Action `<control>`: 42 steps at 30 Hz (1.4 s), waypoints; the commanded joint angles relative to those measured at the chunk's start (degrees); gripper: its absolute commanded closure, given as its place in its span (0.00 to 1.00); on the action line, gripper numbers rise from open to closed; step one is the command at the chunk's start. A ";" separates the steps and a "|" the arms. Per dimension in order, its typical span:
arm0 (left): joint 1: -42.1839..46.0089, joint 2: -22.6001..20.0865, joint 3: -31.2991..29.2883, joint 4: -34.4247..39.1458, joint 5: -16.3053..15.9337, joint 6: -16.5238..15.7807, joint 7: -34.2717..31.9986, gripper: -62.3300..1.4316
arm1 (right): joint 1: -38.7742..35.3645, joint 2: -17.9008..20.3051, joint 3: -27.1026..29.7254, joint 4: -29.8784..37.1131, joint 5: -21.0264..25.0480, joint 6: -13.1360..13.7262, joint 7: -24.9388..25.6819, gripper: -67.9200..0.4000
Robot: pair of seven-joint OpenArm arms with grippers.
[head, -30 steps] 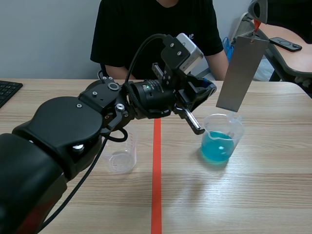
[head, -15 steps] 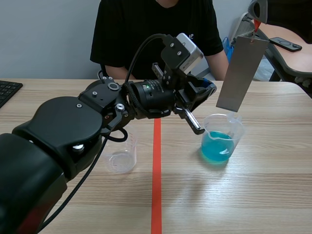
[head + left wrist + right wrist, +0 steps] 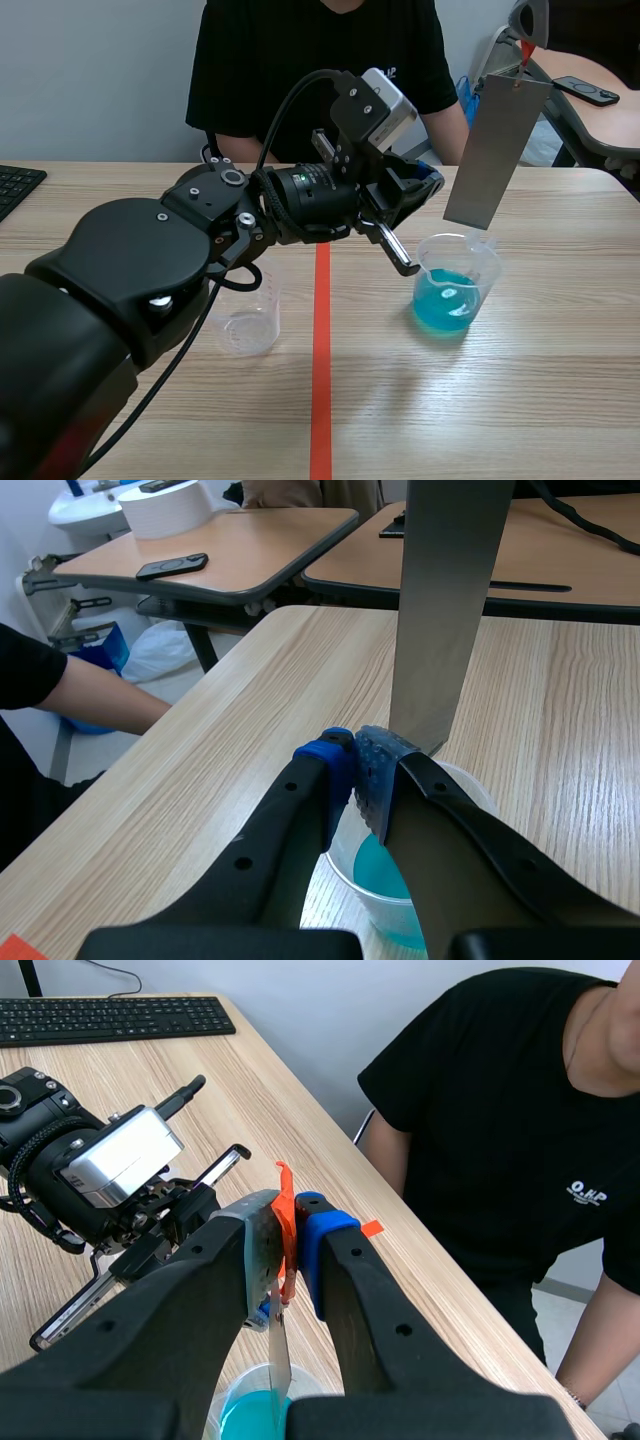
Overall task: Do the redox reaction experiment.
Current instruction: 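Raise the plate and point at it, then put the plate into the left beaker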
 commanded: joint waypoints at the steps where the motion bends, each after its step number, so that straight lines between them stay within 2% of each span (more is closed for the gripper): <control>1: -1.29 -0.46 -0.22 1.81 -0.74 0.66 -1.49 0.91 | 0.85 0.59 0.98 0.42 0.44 0.33 0.46 0.97; 3: -1.31 -1.14 -0.72 1.84 -0.33 1.90 -1.75 0.91 | 0.85 0.59 0.98 0.42 0.42 0.33 0.44 0.97; 8: -1.40 -4.79 -3.32 1.84 -0.28 2.05 -2.56 0.91 | 0.85 0.59 0.98 0.42 0.42 0.33 0.46 0.97; 12: -1.25 -9.55 -4.79 1.95 -0.35 2.08 -2.60 0.91 | 0.85 0.59 0.98 0.42 0.42 0.33 0.46 0.97; 16: 0.48 -15.63 -6.88 2.75 -1.81 2.27 -2.58 0.91 | 0.85 0.59 0.98 0.42 0.42 0.33 0.44 0.97; 24: 12.70 -29.99 -15.32 12.37 -4.02 3.54 -3.17 0.91 | 0.85 0.59 0.98 0.42 0.42 0.33 0.46 0.97; 29: 23.47 -35.71 -22.34 16.20 -3.76 4.94 -2.93 0.91 | 0.85 0.59 0.98 0.42 0.42 0.33 0.46 0.97; 33: 31.39 -37.99 -27.30 16.96 -3.76 5.14 -2.91 0.91 | 0.85 0.59 0.98 0.42 0.42 0.33 0.44 0.97; 37: 39.30 -38.77 -31.54 16.98 -3.34 7.91 -2.95 0.91 | 0.85 0.59 0.98 0.42 0.42 0.33 0.44 0.97; 42: 47.91 -38.71 -35.82 16.98 -3.34 9.46 -3.82 0.91 | 0.85 0.59 0.98 0.42 0.39 0.33 0.44 0.97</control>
